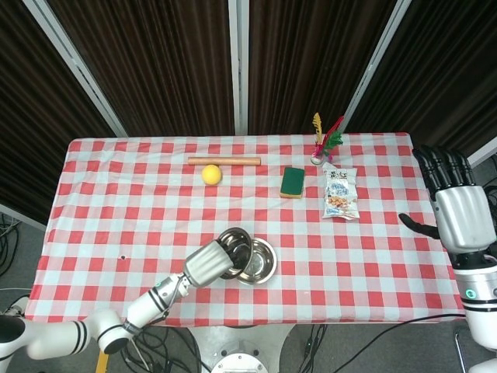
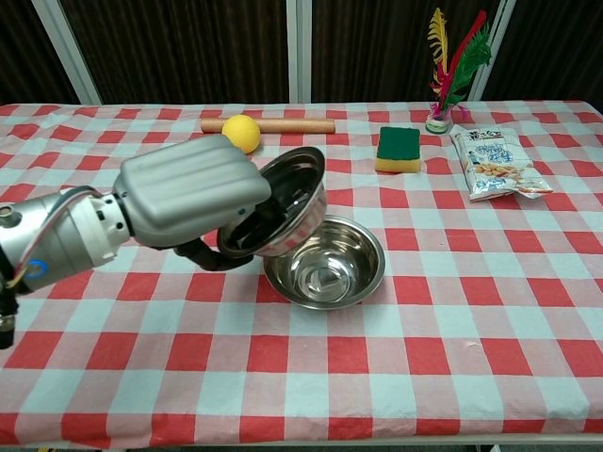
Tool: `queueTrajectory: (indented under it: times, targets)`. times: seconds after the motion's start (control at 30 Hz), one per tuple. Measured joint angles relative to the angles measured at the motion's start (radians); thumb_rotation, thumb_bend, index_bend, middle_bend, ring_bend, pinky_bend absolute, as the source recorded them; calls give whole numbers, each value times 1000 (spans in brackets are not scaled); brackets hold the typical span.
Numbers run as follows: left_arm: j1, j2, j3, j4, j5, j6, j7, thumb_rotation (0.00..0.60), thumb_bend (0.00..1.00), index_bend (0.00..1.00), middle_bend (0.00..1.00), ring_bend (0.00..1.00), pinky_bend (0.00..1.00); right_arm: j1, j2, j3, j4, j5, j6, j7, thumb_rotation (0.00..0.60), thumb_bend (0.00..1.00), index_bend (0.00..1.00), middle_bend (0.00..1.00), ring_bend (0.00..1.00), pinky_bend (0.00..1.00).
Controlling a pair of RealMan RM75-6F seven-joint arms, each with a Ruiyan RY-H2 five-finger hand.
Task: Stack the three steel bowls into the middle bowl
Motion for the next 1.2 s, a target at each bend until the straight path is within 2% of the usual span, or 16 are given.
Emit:
queueTrajectory:
  times: [0.27,0.4,0.53,0.67,0.83,1.0,1.1,1.2]
  targets:
    - [-24,-92,-24,13,-63,-15,41,600,363,681,712,659,688,-6,16,20,9,31,-7,34,600,38,0,69,0,0]
    - [-35,-86,-9,25,-60,-27,7,600,253,429,542,490,539,-5,18,22,14,34,-12,40,600,38,0,68,0,0]
    - [-50,-62,9,38,-35,-28,-44,600,218,293,406,340,413,-5,17,23,18,37,-19,44,600,38,0,68,0,0]
    - [-60,-29,22,39,-19,-23,-61,600,209,276,382,317,395,-3,14,23,16,37,-23,40,600,38,0,68,0,0]
    - [-55,36,19,0,-34,-17,-21,600,209,276,381,317,384,-9,20,23,10,29,-18,42,600,38,0,68,0,0]
    - [-20,171,4,-91,-99,6,58,600,206,281,381,317,381,-15,22,11,9,12,-22,42,600,31,0,68,0,0]
    - [31,263,-8,-145,-150,66,84,600,205,287,379,316,381,-18,18,-6,14,-9,-30,33,600,23,0,66,0,0]
    - [101,311,-15,-175,-185,167,63,600,190,287,352,298,372,-33,8,-49,35,-66,-37,31,600,20,0,64,0,0]
